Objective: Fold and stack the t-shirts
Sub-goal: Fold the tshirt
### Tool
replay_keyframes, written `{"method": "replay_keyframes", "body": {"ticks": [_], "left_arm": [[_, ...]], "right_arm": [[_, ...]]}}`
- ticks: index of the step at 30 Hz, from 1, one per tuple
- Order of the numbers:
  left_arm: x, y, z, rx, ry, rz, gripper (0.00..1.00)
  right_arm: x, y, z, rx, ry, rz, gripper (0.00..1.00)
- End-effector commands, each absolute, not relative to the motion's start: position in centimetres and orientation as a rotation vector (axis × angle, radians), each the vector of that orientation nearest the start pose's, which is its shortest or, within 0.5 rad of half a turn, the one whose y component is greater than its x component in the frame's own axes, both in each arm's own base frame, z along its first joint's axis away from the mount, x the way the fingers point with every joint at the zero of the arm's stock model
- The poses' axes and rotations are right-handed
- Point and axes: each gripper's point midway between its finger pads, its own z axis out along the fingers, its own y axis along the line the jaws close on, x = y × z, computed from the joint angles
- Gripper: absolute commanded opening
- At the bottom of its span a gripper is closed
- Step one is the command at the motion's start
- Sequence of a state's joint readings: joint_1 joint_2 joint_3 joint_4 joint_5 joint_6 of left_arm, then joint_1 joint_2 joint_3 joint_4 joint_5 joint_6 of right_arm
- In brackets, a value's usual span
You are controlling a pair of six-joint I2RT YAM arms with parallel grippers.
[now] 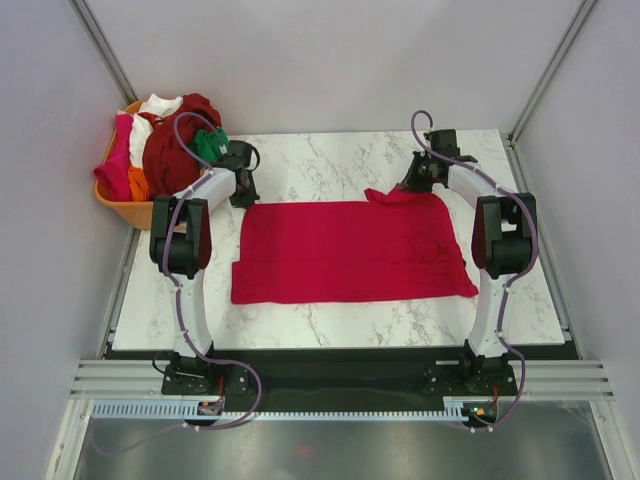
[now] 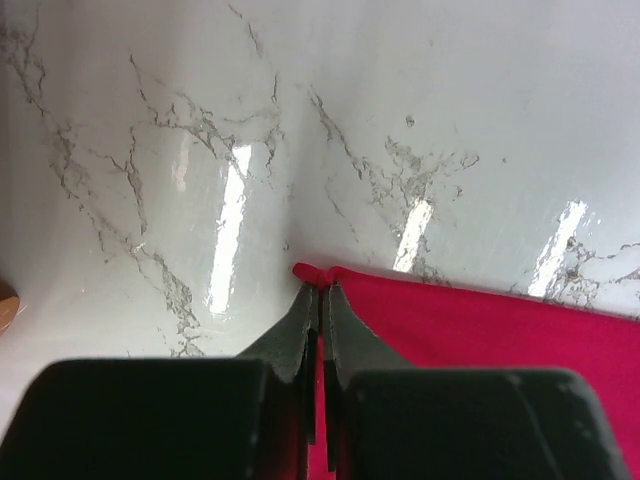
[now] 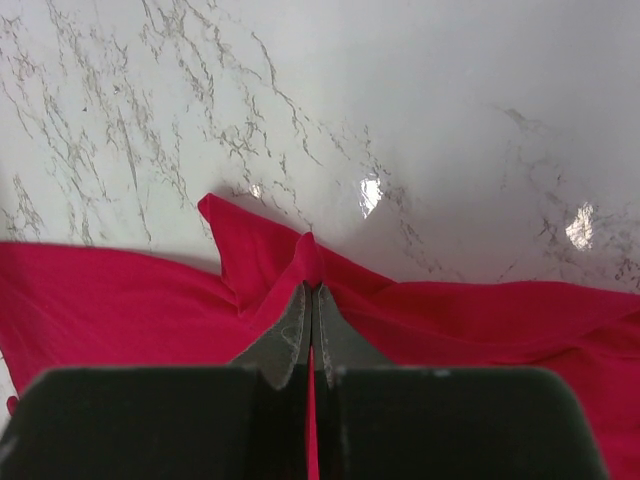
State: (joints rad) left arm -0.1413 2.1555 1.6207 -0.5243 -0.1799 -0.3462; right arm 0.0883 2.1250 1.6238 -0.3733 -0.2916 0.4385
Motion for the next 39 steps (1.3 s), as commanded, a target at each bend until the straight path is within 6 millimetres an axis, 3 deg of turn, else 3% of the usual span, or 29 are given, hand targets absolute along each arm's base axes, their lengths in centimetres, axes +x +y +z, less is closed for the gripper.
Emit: {"method": "replay_keyframes", "body": {"ticks": [1, 5, 7, 12, 14, 15, 16, 17, 18, 20, 21, 23, 25, 27, 28, 29, 31, 32, 33, 35, 37, 38, 39], "left_arm": [[50.2, -5.0, 2.8, -0.306, 2.564, 0.058, 0.02], [50.1, -5.4, 3.9, -0.300, 2.557, 0.022, 0.02], [50.0, -5.6, 4.8, -0.301, 2.544, 0.006, 0.02], [49.4, -5.7, 8.9, -0.298, 2.478, -0.030, 0.02], [48.9, -6.0, 10.6, -0.295, 2.453, -0.064, 0.02], [48.6, -6.2, 11.1, -0.299, 2.450, -0.079, 0.02], [48.2, -6.5, 11.7, -0.297, 2.446, -0.105, 0.02], [47.6, -6.7, 12.5, -0.301, 2.435, -0.125, 0.02], [47.0, -6.8, 12.9, -0.303, 2.431, -0.134, 0.02], [45.6, -6.9, 12.7, -0.304, 2.446, -0.146, 0.02], [44.9, -6.9, 14.1, -0.310, 2.419, -0.159, 0.02], [43.2, -6.7, 13.5, -0.318, 2.440, -0.161, 0.02], [41.9, -6.9, 14.7, -0.323, 2.416, -0.189, 0.02], [40.2, -6.8, 13.9, -0.332, 2.442, -0.191, 0.02], [39.5, -6.8, 14.9, -0.334, 2.415, -0.204, 0.02], [38.4, -6.7, 13.9, -0.342, 2.440, -0.200, 0.02], [37.1, -6.8, 14.5, -0.350, 2.423, -0.224, 0.02], [35.9, -6.7, 13.6, -0.352, 2.446, -0.222, 0.02], [35.4, -6.7, 13.5, -0.358, 2.446, -0.223, 0.02], [33.9, -6.8, 13.0, -0.353, 2.454, -0.233, 0.02], [32.9, -7.0, 12.7, -0.349, 2.461, -0.241, 0.02], [32.3, -7.2, 12.5, -0.342, 2.465, -0.245, 0.02], [31.9, -7.3, 12.2, -0.349, 2.471, -0.247, 0.02]], "right_arm": [[52.5, 11.7, 7.3, 0.254, 2.427, 0.587, 0.00], [54.0, 11.0, 9.2, 0.287, 2.380, 0.656, 0.00], [54.6, 10.9, 12.0, 0.272, 2.329, 0.677, 0.00], [53.5, 11.2, 16.7, 0.238, 2.281, 0.693, 0.00], [52.3, 11.1, 16.5, 0.240, 2.306, 0.688, 0.00], [51.6, 11.2, 17.7, 0.228, 2.290, 0.685, 0.00], [50.6, 11.2, 16.9, 0.232, 2.317, 0.681, 0.00], [49.7, 11.3, 18.3, 0.212, 2.296, 0.679, 0.00], [48.7, 11.3, 17.5, 0.214, 2.320, 0.677, 0.00], [47.3, 11.3, 18.0, 0.205, 2.324, 0.656, 0.00], [46.0, 11.4, 18.9, 0.183, 2.314, 0.647, 0.00], [44.6, 11.1, 19.5, 0.178, 2.320, 0.621, 0.00], [42.6, 10.6, 20.6, 0.167, 2.317, 0.597, 0.00], [40.8, 10.3, 21.7, 0.166, 2.296, 0.576, 0.00], [40.1, 10.1, 21.9, 0.183, 2.296, 0.573, 0.00], [39.5, 10.0, 22.1, 0.191, 2.290, 0.569, 0.00], [37.6, 9.8, 22.4, 0.219, 2.279, 0.566, 0.00], [36.6, 9.8, 23.2, 0.217, 2.257, 0.569, 0.00], [35.6, 9.8, 22.0, 0.228, 2.282, 0.560, 0.00], [33.9, 9.7, 22.2, 0.229, 2.270, 0.562, 0.00], [32.3, 9.1, 20.4, 0.262, 2.302, 0.537, 0.00], [31.6, 9.0, 20.8, 0.271, 2.281, 0.533, 0.00], [30.7, 8.7, 19.6, 0.292, 2.305, 0.525, 0.00]]}}
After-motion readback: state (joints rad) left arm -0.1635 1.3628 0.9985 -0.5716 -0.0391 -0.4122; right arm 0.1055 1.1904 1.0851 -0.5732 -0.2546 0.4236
